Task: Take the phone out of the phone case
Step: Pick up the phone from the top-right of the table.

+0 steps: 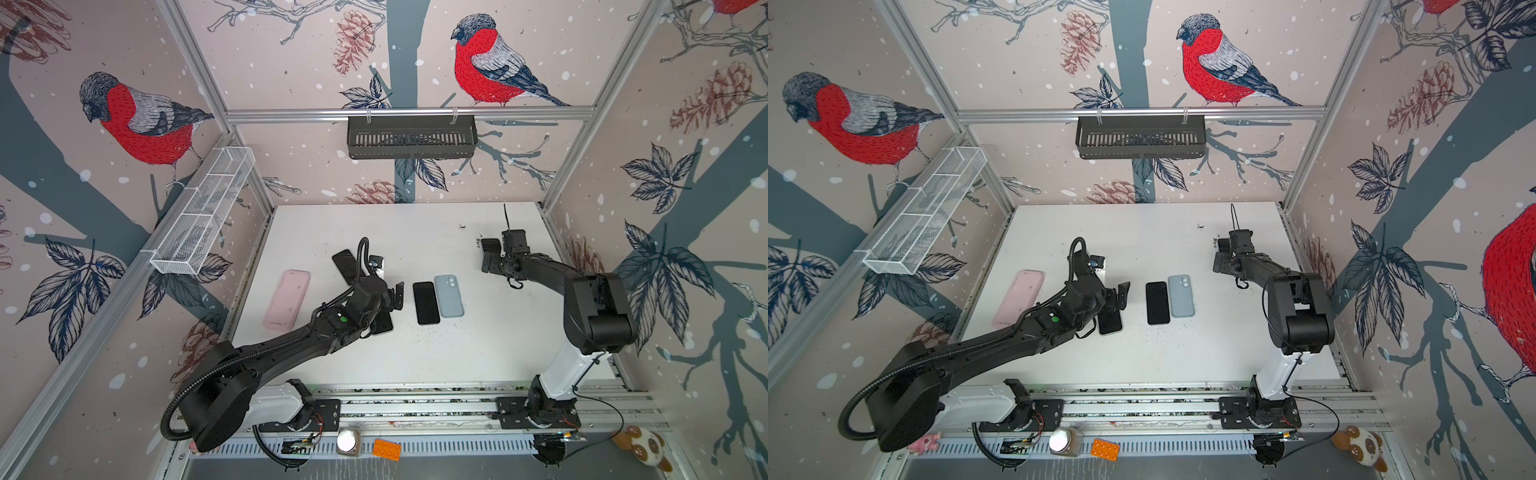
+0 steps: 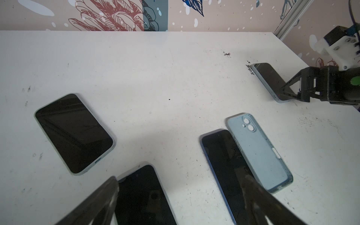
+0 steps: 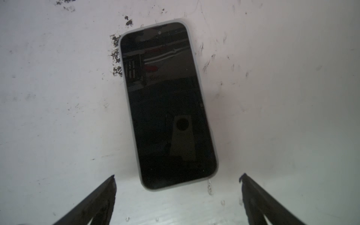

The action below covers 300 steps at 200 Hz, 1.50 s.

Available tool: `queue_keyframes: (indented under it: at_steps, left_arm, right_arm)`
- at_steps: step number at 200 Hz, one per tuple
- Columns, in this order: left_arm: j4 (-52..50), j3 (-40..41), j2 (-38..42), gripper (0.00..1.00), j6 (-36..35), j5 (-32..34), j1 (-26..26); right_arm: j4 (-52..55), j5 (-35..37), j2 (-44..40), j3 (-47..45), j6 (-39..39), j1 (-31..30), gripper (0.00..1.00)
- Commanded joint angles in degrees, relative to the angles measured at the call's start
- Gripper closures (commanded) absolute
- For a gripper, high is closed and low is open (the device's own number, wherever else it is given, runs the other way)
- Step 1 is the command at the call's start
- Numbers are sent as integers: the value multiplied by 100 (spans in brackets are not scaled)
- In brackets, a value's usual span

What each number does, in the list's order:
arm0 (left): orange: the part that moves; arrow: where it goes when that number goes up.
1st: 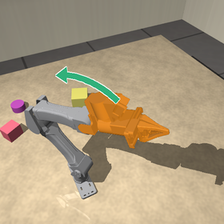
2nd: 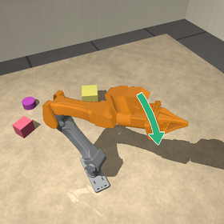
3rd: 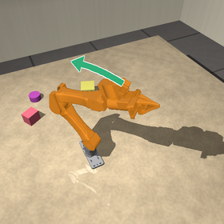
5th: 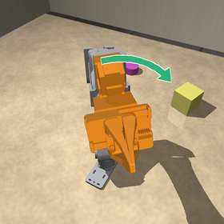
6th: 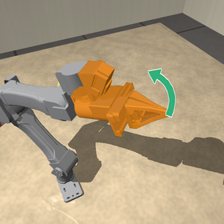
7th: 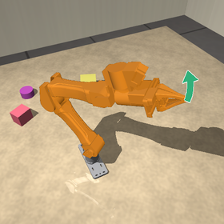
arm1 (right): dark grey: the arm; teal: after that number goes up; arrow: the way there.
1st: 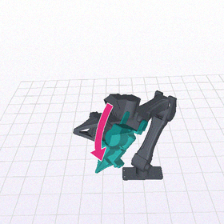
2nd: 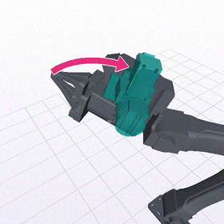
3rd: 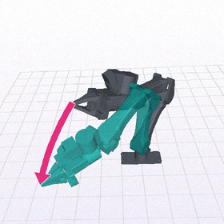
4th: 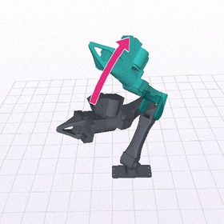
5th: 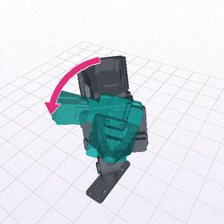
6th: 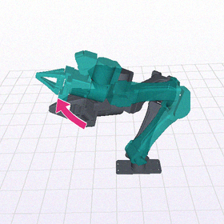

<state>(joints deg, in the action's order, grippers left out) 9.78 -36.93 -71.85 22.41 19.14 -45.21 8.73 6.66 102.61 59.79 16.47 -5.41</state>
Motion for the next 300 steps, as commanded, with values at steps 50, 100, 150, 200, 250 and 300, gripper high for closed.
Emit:
queue_keyframes:
  at_steps: [50,100,150,200,250,300]
  left_arm:
    - [89,-33,-15,2,98,-163,12]
    - [51,-121,-82,2,130,-203,13]
    - [-18,-275,-96,2,269,-436,12]
    - [-21,-262,-4,2,299,-510,17]
    - [45,-293,-77,2,386,-664,17]
    - [136,-333,-188,2,481,-817,15]
  right_arm:
    - [195,172,546,337,-209,3,0]
    - [333,44,898,729,-258,14,0]
    - [489,-22,1157,1032,-330,13,2]
    - [467,-177,1233,992,-322,-30,10]
    - [513,-70,1118,927,-295,-47,25]
    - [402,58,703,762,-291,-176,39]
